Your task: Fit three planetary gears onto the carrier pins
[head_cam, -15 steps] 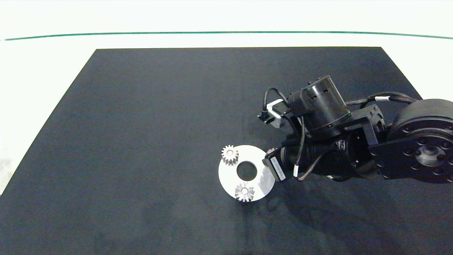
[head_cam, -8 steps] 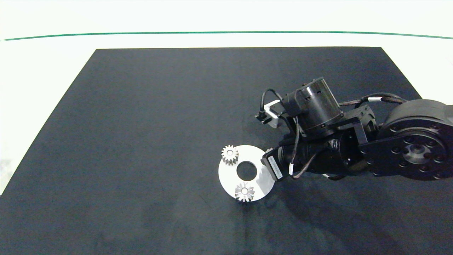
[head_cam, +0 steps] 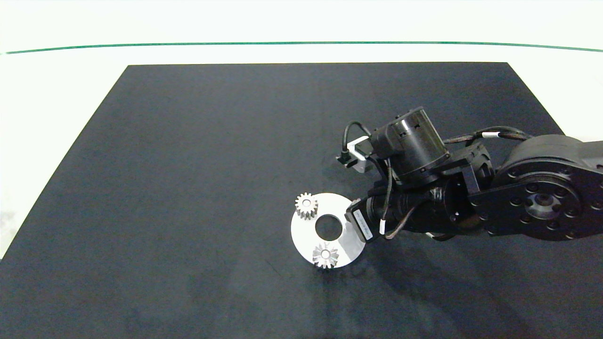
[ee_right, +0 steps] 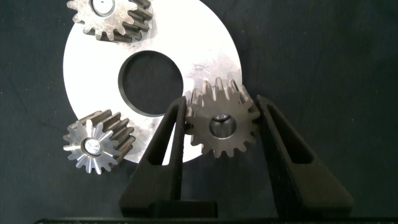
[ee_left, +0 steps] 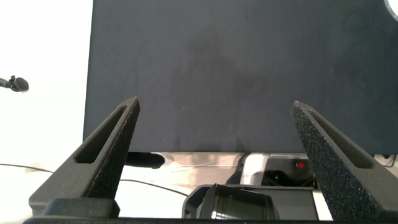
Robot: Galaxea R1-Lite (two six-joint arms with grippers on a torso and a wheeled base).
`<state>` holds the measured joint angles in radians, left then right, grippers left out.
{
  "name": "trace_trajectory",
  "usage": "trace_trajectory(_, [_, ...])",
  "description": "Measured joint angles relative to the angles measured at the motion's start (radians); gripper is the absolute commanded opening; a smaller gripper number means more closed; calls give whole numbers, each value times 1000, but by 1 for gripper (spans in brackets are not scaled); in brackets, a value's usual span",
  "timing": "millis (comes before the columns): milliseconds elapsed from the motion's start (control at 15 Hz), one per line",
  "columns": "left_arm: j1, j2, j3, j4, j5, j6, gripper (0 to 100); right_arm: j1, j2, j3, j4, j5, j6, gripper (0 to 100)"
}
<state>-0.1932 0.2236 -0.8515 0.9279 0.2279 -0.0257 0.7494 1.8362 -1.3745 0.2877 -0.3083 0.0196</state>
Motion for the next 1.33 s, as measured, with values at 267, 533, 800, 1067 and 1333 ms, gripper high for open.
trace_trajectory(267, [0,-1,0,0,0,0,100,-1,5,-1,-2,0,0,7])
trace_trajectory(533, [0,-1,1,0,1,0,100,-5,6,-2,-1,1,0,7])
trace_trajectory(800, [1,0,0,0,1,0,100,-5,6,-5,0,0,0,7])
trace_trajectory(1067, [2,-1,-1,0,1,0,100,-4,7,-6,0,0,0,7])
trace_trajectory(1333, [2,-1,-1,0,1,0,100,-5,7,-6,0,0,0,100])
